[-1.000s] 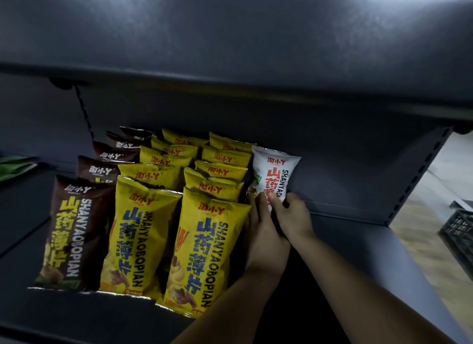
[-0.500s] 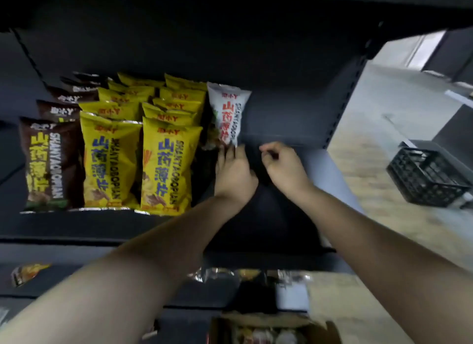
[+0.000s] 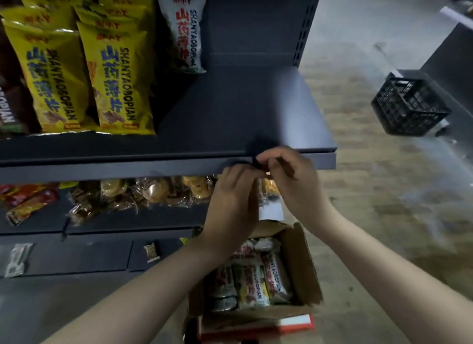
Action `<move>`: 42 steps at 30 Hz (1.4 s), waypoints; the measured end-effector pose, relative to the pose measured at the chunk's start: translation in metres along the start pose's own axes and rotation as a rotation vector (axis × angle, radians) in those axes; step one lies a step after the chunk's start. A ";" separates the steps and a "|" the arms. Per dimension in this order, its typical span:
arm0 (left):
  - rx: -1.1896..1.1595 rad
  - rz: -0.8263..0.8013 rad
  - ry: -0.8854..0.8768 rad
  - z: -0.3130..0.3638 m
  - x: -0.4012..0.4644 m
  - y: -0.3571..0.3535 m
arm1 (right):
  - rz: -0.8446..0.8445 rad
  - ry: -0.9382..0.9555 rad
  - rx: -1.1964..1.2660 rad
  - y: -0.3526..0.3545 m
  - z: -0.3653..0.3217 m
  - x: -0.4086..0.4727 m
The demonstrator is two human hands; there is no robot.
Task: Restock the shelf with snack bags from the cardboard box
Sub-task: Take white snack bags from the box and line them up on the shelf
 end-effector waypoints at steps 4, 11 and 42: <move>0.011 -0.249 0.126 -0.020 -0.056 -0.046 | -0.117 -0.201 -0.048 -0.005 0.049 -0.052; 0.008 -0.981 0.506 -0.073 -0.144 -0.130 | -0.375 -0.747 -0.222 -0.012 0.186 -0.123; -0.294 -0.874 1.515 -0.163 -0.265 -0.266 | -0.192 -1.367 -0.460 -0.094 0.384 -0.209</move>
Point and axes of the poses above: each hand's wrist, its own x-axis towards the middle knuckle, its own y-axis out of the back of the hand, z = x × y, the point moved 6 cm from there along x, towards the middle knuckle, and after that the axes turned 15 degrees about x, right-handed, at the moved point
